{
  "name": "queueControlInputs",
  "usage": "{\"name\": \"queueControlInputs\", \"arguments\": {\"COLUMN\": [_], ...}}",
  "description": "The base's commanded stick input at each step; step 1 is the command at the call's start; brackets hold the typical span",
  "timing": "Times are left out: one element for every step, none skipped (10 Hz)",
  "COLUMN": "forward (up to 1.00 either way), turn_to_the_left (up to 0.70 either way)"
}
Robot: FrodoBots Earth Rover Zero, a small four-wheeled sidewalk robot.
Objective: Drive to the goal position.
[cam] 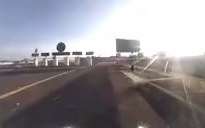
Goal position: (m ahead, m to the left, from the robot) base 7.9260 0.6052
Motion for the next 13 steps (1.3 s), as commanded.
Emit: {"name": "queueControlInputs", "arguments": {"forward": [0.50, 0.50, 0.50, 0.50, 0.50, 0.50, 0.50, 0.50, 0.50, 0.50, 0.50, 0.50, 0.50], "turn_to_the_left": [0.00, 0.00, 0.00, 0.00, 0.00, 0.00, 0.00, 0.00, 0.00, 0.00, 0.00, 0.00, 0.00]}}
